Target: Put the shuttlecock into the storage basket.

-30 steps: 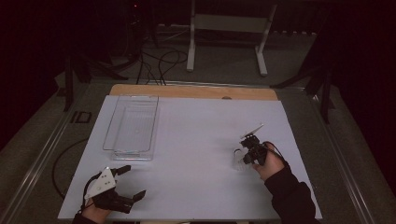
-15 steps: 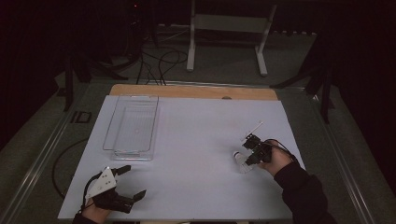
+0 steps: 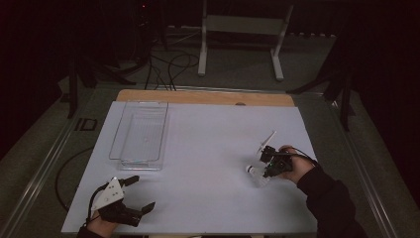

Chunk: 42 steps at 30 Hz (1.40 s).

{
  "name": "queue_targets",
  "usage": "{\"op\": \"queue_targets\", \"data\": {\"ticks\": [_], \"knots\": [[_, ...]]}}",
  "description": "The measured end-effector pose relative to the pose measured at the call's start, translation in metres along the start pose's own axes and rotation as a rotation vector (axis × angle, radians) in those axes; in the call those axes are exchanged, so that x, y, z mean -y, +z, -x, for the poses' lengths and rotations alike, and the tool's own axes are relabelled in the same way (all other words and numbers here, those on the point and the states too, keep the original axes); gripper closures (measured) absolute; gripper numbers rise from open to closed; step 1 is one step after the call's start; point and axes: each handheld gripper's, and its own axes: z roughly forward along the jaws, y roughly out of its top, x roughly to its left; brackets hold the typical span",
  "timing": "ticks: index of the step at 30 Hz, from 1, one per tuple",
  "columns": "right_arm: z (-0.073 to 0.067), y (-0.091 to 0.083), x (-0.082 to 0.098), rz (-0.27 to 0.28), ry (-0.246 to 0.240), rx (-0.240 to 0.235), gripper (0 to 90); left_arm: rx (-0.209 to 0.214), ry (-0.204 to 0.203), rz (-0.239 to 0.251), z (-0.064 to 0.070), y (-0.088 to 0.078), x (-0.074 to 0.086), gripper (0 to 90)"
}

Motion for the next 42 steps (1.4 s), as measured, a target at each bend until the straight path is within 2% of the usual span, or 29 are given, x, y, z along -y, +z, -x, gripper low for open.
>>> {"op": "queue_targets", "data": {"ticks": [1,4,5,8,9,12,15,17,18,22,23,26,27,28,29,31,33,34,38,39,42], "knots": [[-0.002,-0.001,-0.001,0.008,-0.041,-0.014,90.0,0.000,0.000,-0.002,0.000,0.000,0.000,0.1],[-0.003,-0.001,-0.002,-0.006,-0.065,-0.021,90.0,0.001,0.000,-0.002,0.000,0.000,0.000,0.1],[-0.005,-0.001,-0.004,-0.012,-0.105,-0.028,90.0,0.002,0.000,-0.003,0.000,0.000,0.000,0.1],[-0.006,-0.002,-0.005,-0.011,-0.131,-0.021,90.0,0.004,0.001,-0.006,0.000,0.000,0.000,0.1],[-0.007,-0.002,-0.006,-0.005,-0.174,-0.034,90.0,0.006,0.001,-0.007,0.001,0.000,-0.001,0.1],[-0.009,-0.002,-0.007,-0.005,-0.194,-0.043,90.0,0.007,0.003,-0.009,0.000,0.000,-0.001,0.1],[-0.013,-0.002,-0.010,-0.026,-0.257,-0.032,90.0,0.009,0.013,-0.024,0.001,0.001,-0.002,0.0],[-0.014,-0.002,-0.010,-0.028,-0.261,-0.038,90.0,0.006,0.010,-0.019,0.000,0.000,-0.002,0.1],[-0.015,-0.002,-0.011,-0.027,-0.284,-0.046,90.0,0.006,0.008,-0.016,0.000,-0.001,-0.002,0.1],[-0.018,-0.003,-0.014,-0.006,-0.329,-0.077,90.0,0.013,0.003,-0.023,0.000,0.000,-0.002,0.0],[-0.020,-0.004,-0.016,-0.006,-0.364,-0.072,90.0,0.017,0.007,-0.028,0.001,0.001,-0.002,0.1],[-0.023,-0.005,-0.018,-0.008,-0.387,-0.088,90.0,0.023,0.009,-0.032,0.002,0.002,-0.002,0.1],[-0.025,-0.006,-0.019,-0.006,-0.419,-0.086,90.0,0.027,0.011,-0.037,0.002,0.003,-0.003,0.1],[-0.025,-0.006,-0.019,-0.006,-0.419,-0.086,90.0,0.031,0.011,-0.042,0.002,0.003,-0.003,0.1],[-0.027,-0.007,-0.021,-0.005,-0.448,-0.088,90.0,0.034,0.011,-0.046,0.002,0.004,-0.003,0.0],[-0.027,-0.007,-0.021,-0.004,-0.454,-0.095,90.0,0.041,0.015,-0.055,0.003,0.004,-0.004,0.1],[-0.031,-0.009,-0.024,-0.001,-0.495,-0.096,90.0,0.058,0.014,-0.067,0.004,0.005,-0.004,0.1],[-0.031,-0.009,-0.024,-0.001,-0.495,-0.096,90.0,0.058,0.014,-0.067,0.004,0.005,-0.004,0.1],[-0.035,-0.012,-0.027,0.008,-0.515,-0.104,90.0,0.084,0.036,-0.122,0.007,0.010,-0.004,0.0],[-0.037,-0.013,-0.028,0.012,-0.517,-0.117,90.0,0.094,0.033,-0.128,0.007,0.011,-0.004,0.1],[-0.038,-0.014,-0.029,0.019,-0.535,-0.117,90.0,0.128,0.022,-0.145,0.007,0.013,-0.005,0.1]]}}
